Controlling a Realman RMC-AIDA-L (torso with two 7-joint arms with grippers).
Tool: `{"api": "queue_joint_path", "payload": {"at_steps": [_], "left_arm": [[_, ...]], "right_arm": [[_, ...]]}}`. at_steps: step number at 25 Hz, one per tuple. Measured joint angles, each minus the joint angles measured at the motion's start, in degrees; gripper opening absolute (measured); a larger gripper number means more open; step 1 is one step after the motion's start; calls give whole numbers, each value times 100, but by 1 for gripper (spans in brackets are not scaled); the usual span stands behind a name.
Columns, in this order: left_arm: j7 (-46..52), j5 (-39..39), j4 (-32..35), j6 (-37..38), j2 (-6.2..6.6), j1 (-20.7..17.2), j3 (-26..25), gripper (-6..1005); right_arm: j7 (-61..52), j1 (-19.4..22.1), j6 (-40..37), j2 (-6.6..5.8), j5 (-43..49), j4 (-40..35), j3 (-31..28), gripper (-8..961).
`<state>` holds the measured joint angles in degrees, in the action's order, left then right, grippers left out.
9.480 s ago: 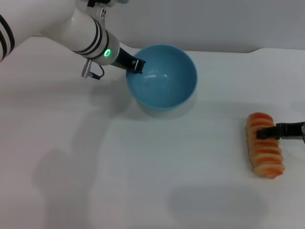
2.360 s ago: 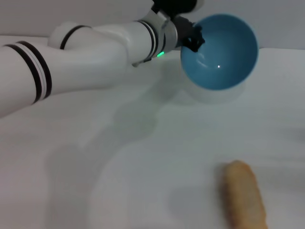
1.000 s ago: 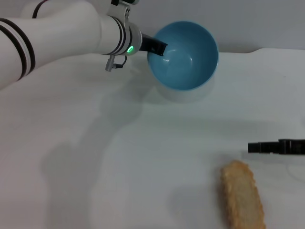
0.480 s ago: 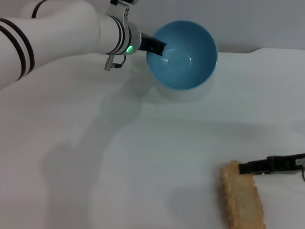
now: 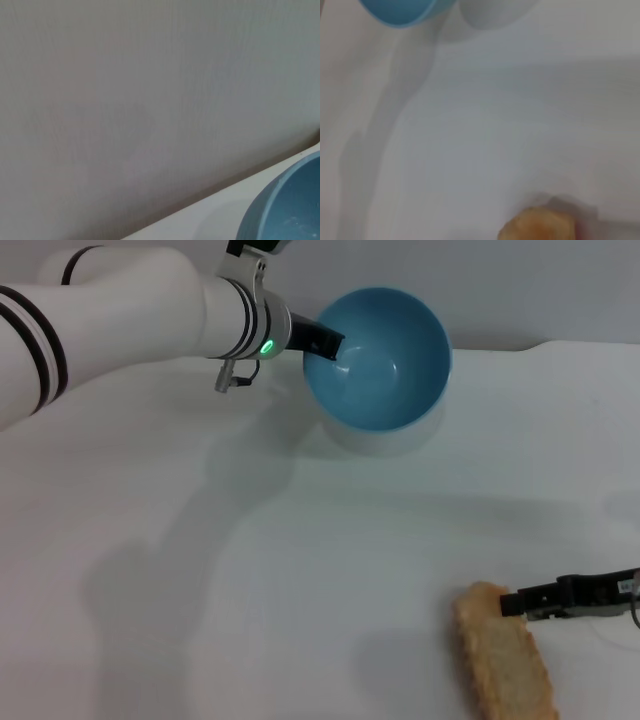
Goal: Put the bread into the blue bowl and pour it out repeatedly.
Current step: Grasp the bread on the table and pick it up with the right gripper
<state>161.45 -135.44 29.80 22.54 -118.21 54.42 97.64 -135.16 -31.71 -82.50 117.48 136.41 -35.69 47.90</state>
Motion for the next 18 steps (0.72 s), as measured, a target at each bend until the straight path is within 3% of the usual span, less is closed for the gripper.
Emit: {"api": "queue_joint_path", "payload": {"at_steps": [7,18], "left_arm": [[-8,0,34,-22,0,-10,0,-1],[-8,19,35,-40,-18,-40,16,-2]], "right_arm": [[-74,27,-26,-10,92,-3,-3,510],[-37,-93,236,87,324,129,0,507]]}}
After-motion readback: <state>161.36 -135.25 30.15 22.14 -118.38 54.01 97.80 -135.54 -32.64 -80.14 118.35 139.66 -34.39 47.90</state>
